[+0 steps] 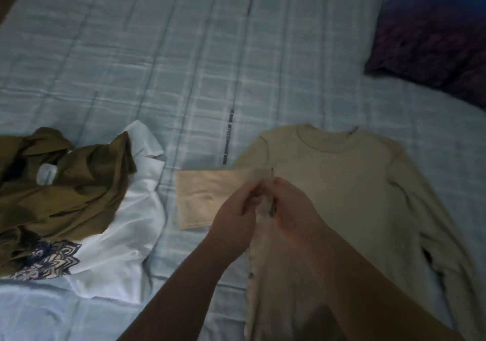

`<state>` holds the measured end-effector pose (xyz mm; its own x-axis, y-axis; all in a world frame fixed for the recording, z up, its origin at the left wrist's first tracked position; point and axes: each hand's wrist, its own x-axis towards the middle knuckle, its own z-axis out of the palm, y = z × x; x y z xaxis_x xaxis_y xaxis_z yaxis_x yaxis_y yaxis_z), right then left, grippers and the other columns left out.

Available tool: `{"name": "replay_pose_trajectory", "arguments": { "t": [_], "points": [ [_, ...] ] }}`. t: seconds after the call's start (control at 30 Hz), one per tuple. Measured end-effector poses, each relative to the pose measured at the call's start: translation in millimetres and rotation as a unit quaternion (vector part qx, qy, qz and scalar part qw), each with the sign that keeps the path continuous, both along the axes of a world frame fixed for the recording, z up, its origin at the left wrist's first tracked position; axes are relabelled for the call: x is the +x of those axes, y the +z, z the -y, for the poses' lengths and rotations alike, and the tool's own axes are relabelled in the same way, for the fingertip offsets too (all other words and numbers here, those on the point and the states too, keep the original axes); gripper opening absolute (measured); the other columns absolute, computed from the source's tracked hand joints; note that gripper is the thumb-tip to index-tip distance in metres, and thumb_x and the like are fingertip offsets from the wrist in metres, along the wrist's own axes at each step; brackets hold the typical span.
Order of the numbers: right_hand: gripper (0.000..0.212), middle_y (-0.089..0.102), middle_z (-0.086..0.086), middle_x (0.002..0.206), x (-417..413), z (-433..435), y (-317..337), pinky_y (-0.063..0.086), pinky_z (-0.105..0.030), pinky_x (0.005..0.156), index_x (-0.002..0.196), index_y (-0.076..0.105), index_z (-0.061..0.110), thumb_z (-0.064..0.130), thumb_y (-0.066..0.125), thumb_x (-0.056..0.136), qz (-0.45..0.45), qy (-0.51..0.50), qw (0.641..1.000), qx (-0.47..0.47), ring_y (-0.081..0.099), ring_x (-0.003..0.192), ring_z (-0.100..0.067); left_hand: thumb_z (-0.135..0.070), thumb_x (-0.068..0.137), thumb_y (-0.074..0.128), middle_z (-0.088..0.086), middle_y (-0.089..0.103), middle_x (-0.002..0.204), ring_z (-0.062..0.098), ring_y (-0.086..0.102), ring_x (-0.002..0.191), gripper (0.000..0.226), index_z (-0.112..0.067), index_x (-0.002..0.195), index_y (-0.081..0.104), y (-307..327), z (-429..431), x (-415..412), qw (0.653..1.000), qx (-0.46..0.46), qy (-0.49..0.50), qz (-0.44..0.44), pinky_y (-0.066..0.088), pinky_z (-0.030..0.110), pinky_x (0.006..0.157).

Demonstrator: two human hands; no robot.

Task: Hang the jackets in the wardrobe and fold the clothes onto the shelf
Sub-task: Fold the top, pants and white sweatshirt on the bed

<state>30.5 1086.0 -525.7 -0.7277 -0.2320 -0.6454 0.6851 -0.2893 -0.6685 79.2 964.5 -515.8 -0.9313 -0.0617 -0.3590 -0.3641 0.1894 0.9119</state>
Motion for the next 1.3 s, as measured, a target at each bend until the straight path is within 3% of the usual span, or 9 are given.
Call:
{"name": "replay_pose_trajectory", "arguments": {
  "t": [0.13,0.23,0.33,0.5,0.87,1.0,1.1,1.23,1.3],
  "points": [
    [0.019,0.074,-0.017,0.092,-14.5,-75.1,3.0,0.055,-0.042,0.078,0.094,0.073,0.008,0.012,0.055,0.096,-0.045,0.019,0.985,0.167,0.070,0.086,-0.030,-0.004,0.089,0.045,-0.015,0.065,0.112,-0.009,0.057,0.105,0.043,-0.021,0.121,0.068,-1.2,-61.8,-10.4,0.988,-0.115,-0.073,-0.076,0.038,0.005,0.096],
    [0.022,0.071,0.003,0.075,-31.4,-129.3,1.9,0.052,-0.036,0.068,0.080,0.071,0.023,0.027,0.053,0.092,-0.050,0.012,0.963,0.266,0.065,0.071,-0.016,-0.011,0.079,0.041,-0.002,0.067,0.114,0.010,0.056,0.110,0.045,-0.013,0.115,0.069,-6.1,-97.9,-19.4,0.963,-0.204,-0.074,-0.160,0.033,0.009,0.102],
    [0.030,0.053,0.004,0.061,-47.7,-181.2,4.2,0.039,-0.036,0.064,0.067,0.058,0.023,0.031,0.049,0.095,-0.061,0.010,0.935,0.349,0.048,0.064,-0.015,-0.017,0.078,0.045,0.012,0.059,0.133,0.030,0.047,0.129,0.054,-0.008,0.129,0.060,-24.8,-132.5,-31.4,0.914,-0.326,-0.147,-0.193,0.030,0.033,0.115],
    [0.034,0.059,-0.011,0.073,-63.0,-258.9,-9.2,0.043,-0.033,0.063,0.087,0.058,0.000,0.029,0.046,0.099,-0.058,-0.007,0.910,0.411,0.053,0.067,-0.020,-0.040,0.085,0.040,0.013,0.039,0.156,0.039,0.034,0.144,0.068,-0.022,0.150,0.038,-54.7,-190.8,-45.7,0.838,-0.457,-0.283,-0.099,0.030,0.063,0.112],
    [0.037,0.062,-0.005,0.117,-60.4,-328.9,-36.2,0.046,-0.037,0.098,0.128,0.056,0.015,0.011,0.049,0.092,-0.064,0.019,0.876,0.478,0.059,0.111,-0.026,-0.052,0.093,0.018,0.010,0.019,0.165,0.035,0.013,0.152,0.067,-0.032,0.157,0.021,-89.4,-248.7,-58.0,0.793,-0.486,-0.363,-0.057,0.010,0.060,0.119],
    [0.055,0.049,-0.017,0.144,-31.5,-328.5,-45.7,0.032,-0.042,0.115,0.139,0.050,0.006,0.016,0.044,0.085,-0.325,0.118,0.698,0.627,0.042,0.136,-0.032,-0.054,0.096,0.019,0.011,0.020,0.165,0.036,0.013,0.152,0.065,-0.032,0.156,0.023,-96.6,-251.3,-54.6,0.788,-0.499,-0.355,-0.059,0.010,0.062,0.119],
    [0.059,0.035,-0.012,0.157,-13.3,-332.7,-72.2,0.028,-0.047,0.116,0.148,0.041,0.014,0.032,0.043,0.092,-0.332,0.291,0.616,0.652,0.031,0.144,-0.033,-0.057,0.098,0.018,0.009,0.015,0.166,0.033,0.008,0.153,0.064,-0.034,0.157,0.018,-103.7,-250.5,-52.1,0.781,-0.509,-0.355,-0.062,0.008,0.061,0.120],
    [0.062,0.029,-0.006,0.161,1.7,-342.9,-91.6,0.027,-0.050,0.116,0.151,0.038,0.020,0.042,0.042,0.093,-0.310,0.337,0.604,0.652,0.029,0.146,-0.030,-0.058,0.097,0.019,0.009,0.017,0.165,0.034,0.010,0.153,0.065,-0.033,0.157,0.020,-104.8,-250.8,-51.9,0.777,-0.512,-0.360,-0.063,0.009,0.062,0.119],
    [0.057,0.038,-0.007,0.156,0.1,-345.0,-84.9,0.028,-0.049,0.116,0.148,0.043,0.018,0.038,0.041,0.094,-0.317,0.295,0.664,0.609,0.034,0.143,-0.028,-0.055,0.095,0.022,0.012,0.022,0.163,0.037,0.013,0.151,0.066,-0.029,0.155,0.027,-98.0,-255.9,-52.2,0.783,-0.509,-0.352,-0.058,0.009,0.061,0.118]
  ]
}}
